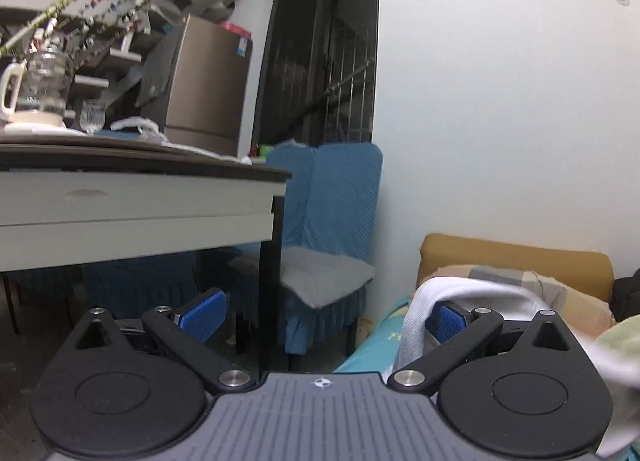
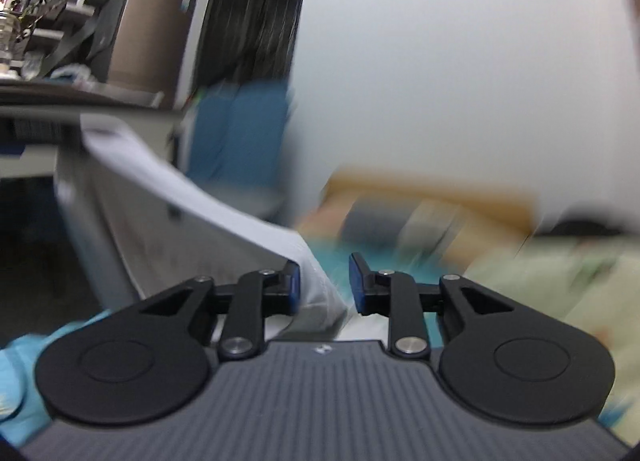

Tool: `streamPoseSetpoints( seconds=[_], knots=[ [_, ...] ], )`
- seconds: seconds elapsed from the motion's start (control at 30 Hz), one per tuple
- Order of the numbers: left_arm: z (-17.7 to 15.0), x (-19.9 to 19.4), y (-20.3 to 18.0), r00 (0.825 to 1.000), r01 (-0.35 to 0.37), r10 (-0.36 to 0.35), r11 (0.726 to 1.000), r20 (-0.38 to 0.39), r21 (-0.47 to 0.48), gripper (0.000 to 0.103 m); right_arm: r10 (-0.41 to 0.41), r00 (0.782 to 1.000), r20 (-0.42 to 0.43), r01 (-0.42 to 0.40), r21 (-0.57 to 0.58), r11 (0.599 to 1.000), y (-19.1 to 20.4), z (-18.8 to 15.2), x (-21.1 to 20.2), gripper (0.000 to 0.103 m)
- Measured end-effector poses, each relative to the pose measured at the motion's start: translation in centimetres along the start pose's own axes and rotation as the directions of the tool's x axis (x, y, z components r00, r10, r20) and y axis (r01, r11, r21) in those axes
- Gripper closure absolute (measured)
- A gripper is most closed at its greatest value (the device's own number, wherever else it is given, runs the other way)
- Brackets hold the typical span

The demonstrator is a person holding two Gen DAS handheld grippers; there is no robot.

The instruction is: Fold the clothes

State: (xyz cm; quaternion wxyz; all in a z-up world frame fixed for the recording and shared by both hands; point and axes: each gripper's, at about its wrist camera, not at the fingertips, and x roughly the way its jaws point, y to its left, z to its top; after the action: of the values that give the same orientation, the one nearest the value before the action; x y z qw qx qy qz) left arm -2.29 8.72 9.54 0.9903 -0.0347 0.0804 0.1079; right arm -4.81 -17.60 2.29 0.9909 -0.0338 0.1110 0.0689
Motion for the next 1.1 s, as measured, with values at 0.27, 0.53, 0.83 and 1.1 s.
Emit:
streamPoseSetpoints(
  seconds=[0.27,0.53,0.83,1.1],
  knots=[
    [-2.9,6.7,3.1,0.888,-0.009,-0.03,0.997,-0.46,-0.082,0.0,0.16,0.922,-0.354,-0.051,0.298,0.953,-1.2,-5.2,6.2,0.074],
    [-4.4,7.2,1.8,0.834,0.114,-0.079,0.993,-0.546,0.03,0.0,0.075,0.98,-0.184,0.013,0.437,0.899,-5.1,-3.5,4.6,0.071],
    [-7.1,4.1,-5.4,0.931,0.223,-0.062,0.876,-0.359,0.428,0.0,0.064,0.997,0.049,-0.076,0.316,0.946,-4.3,0.3,0.9,0.071],
    [-2.7,1.1,-0.7,0.966,0.055,-0.002,0.978,-0.258,0.202,0.0,0.028,0.993,-0.111,-0.002,0.233,0.973,-3.5,-1.7,3.1,0.053]
  ],
)
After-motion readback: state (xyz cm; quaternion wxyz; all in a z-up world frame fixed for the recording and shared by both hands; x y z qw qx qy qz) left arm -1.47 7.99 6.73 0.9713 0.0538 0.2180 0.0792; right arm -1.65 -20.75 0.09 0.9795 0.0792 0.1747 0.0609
